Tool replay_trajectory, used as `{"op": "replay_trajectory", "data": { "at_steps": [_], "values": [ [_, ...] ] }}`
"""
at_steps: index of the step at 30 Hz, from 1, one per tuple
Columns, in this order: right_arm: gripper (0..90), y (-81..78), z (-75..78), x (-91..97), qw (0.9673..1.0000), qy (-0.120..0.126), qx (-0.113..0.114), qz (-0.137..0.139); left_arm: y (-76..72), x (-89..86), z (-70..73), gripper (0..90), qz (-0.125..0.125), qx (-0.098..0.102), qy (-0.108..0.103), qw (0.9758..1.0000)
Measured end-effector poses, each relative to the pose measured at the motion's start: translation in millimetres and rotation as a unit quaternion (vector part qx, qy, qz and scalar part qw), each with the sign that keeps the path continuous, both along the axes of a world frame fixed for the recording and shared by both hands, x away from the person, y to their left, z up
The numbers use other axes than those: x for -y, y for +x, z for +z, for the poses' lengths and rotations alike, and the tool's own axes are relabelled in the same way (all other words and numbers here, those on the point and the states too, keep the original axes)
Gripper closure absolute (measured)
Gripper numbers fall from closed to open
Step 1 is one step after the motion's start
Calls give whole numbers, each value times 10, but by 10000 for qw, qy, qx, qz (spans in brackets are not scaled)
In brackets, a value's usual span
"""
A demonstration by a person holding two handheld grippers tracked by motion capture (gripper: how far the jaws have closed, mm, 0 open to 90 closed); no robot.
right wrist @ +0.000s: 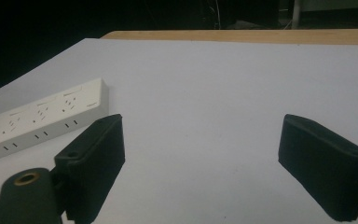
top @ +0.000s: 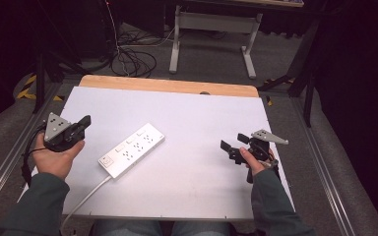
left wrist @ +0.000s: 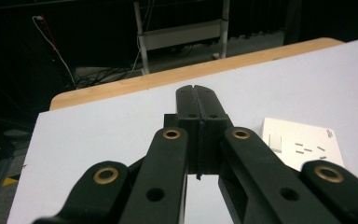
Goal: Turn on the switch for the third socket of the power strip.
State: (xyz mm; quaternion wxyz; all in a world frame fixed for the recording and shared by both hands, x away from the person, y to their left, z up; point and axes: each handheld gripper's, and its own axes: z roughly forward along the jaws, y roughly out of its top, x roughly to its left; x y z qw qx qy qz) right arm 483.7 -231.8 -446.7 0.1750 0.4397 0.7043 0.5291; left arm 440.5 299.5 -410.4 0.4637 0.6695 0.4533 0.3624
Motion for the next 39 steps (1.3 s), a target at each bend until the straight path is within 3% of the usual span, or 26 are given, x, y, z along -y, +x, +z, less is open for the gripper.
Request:
{"op": "replay_trajectory", "data": {
  "at_steps": [9, 39],
  "values": [
    [149, 10, 6, 10, 10000, -27, 12, -69, 68, 172, 10, 899, -246, -69, 77, 9996],
    [151, 6, -5, -25, 9999, -120, -17, -66, 323, 440, -86, 900, -697, -441, 197, 9964]
  ]
}}
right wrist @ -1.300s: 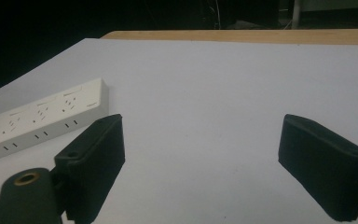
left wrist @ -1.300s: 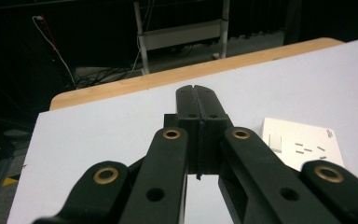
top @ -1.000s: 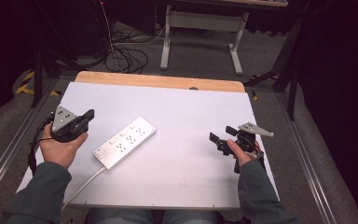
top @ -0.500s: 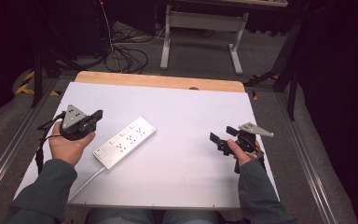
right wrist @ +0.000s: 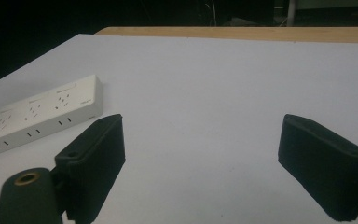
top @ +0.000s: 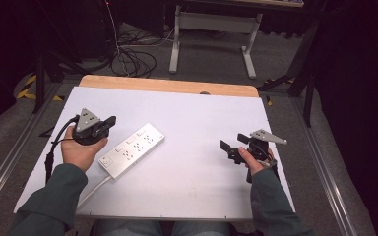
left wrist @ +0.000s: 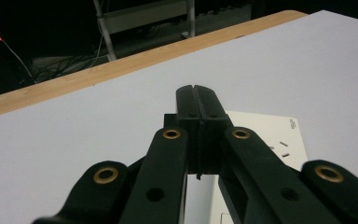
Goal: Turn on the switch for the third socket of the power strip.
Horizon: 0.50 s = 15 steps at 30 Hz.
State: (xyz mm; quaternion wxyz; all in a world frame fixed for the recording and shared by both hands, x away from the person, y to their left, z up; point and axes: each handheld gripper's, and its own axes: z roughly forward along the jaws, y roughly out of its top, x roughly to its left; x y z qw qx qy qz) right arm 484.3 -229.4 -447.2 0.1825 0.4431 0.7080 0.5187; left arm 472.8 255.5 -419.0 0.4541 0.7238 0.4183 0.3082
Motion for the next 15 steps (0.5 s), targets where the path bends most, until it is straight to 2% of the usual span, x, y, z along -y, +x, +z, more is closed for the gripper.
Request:
{"op": "replay_trajectory", "data": {
  "at_steps": [15],
  "values": [
    [151, -12, 4, -12, 10000, 25, -25, 4, 68, 125, -35, 899, -185, -91, 205, 9996]
  ]
}}
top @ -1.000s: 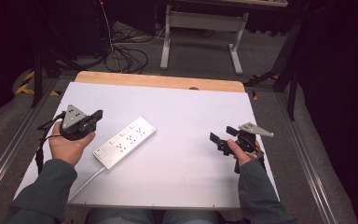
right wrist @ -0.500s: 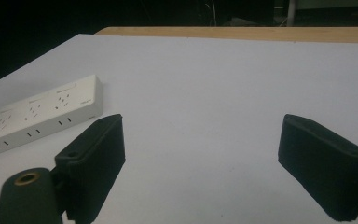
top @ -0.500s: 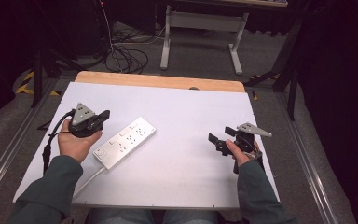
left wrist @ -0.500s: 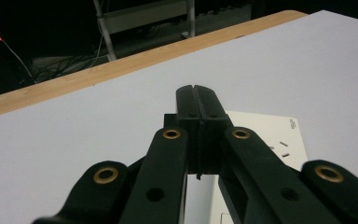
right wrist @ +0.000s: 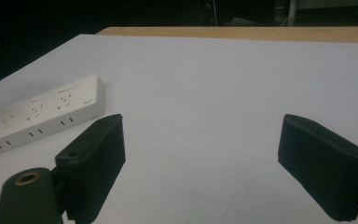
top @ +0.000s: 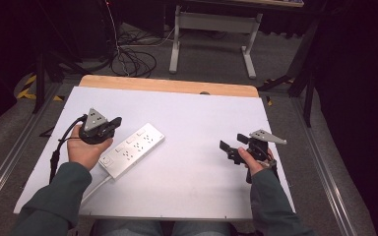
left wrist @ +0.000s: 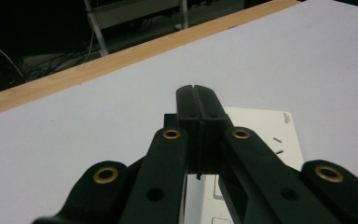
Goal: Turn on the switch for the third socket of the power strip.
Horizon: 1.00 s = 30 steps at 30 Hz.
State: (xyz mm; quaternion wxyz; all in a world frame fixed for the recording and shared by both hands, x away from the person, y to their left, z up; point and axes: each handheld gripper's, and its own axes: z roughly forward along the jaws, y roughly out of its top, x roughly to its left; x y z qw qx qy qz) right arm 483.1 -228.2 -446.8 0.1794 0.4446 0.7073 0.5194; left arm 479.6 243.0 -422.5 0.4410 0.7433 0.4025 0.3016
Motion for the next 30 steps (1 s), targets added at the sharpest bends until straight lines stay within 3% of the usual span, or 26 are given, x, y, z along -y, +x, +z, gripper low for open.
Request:
{"op": "replay_trajectory", "data": {
  "at_steps": [23, 27, 30],
  "values": [
    [153, 0, -11, -13, 10000, -25, -53, 0, 113, 166, -63, 899, -228, -212, 258, 9992],
    [154, 1, -11, -17, 10000, -26, -49, 2, 127, 212, -81, 899, -311, -261, 445, 9982],
    [153, 0, -14, -21, 10000, -35, -60, 6, 138, 243, -88, 898, -356, -309, 454, 9979]
  ]
}}
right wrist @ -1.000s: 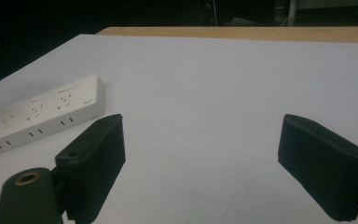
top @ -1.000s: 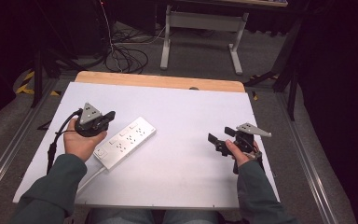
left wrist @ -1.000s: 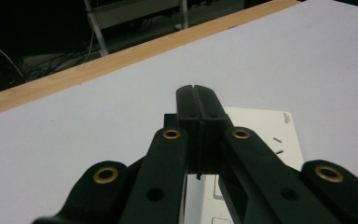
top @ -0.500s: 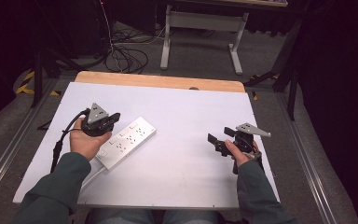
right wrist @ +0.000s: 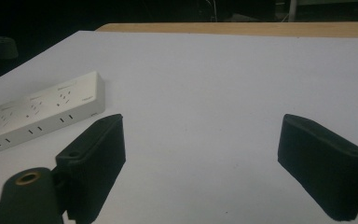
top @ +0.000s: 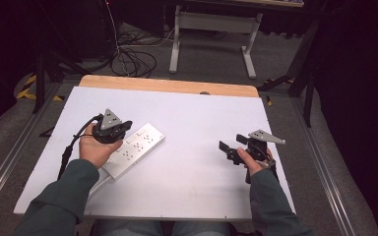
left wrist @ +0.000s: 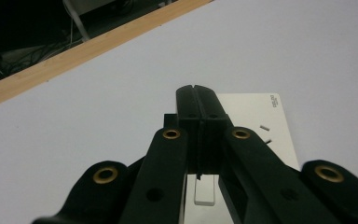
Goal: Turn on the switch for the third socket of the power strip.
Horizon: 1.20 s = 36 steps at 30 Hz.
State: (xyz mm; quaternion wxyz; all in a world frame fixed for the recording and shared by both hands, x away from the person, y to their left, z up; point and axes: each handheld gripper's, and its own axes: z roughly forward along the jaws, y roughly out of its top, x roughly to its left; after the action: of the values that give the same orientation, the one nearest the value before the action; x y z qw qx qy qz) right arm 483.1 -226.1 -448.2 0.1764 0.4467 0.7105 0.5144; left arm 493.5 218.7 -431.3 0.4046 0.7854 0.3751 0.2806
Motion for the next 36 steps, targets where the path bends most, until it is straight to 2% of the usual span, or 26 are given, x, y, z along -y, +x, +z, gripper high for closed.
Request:
{"op": "replay_trajectory", "data": {
  "at_steps": [3, 7, 14, 23, 25, 28, 29, 31, 36],
  "values": [
    [153, -2, 0, -2, 10000, 0, -2, 1, 14, 18, 0, 898, -26, -5, 121, 9999],
    [154, -1, 0, -1, 10000, 7, -1, 3, 29, 36, -2, 899, -72, -79, 99, 9999],
    [153, 1, 1, 3, 10000, 16, -4, -2, 76, 128, -48, 898, -207, -219, 312, 9991],
    [154, 1, 0, 7, 10000, 17, -7, -7, 113, 182, -88, 898, -232, -377, 403, 9982],
    [153, 0, 0, 10, 10000, 20, -20, -15, 111, 194, -83, 900, -270, -379, 662, 9967],
    [154, 1, 1, 10, 10000, 24, -27, -13, 118, 214, -77, 900, -293, -438, 578, 9969],
    [154, 2, 0, 9, 10000, 23, -27, -17, 124, 213, -75, 900, -281, -456, 624, 9966],
    [153, 2, -1, 9, 10000, 17, -25, -14, 136, 212, -89, 900, -263, -559, 542, 9966],
    [154, 4, -1, 8, 10000, 31, -42, -23, 160, 214, -117, 900, -170, -636, 586, 9961]
  ]
}}
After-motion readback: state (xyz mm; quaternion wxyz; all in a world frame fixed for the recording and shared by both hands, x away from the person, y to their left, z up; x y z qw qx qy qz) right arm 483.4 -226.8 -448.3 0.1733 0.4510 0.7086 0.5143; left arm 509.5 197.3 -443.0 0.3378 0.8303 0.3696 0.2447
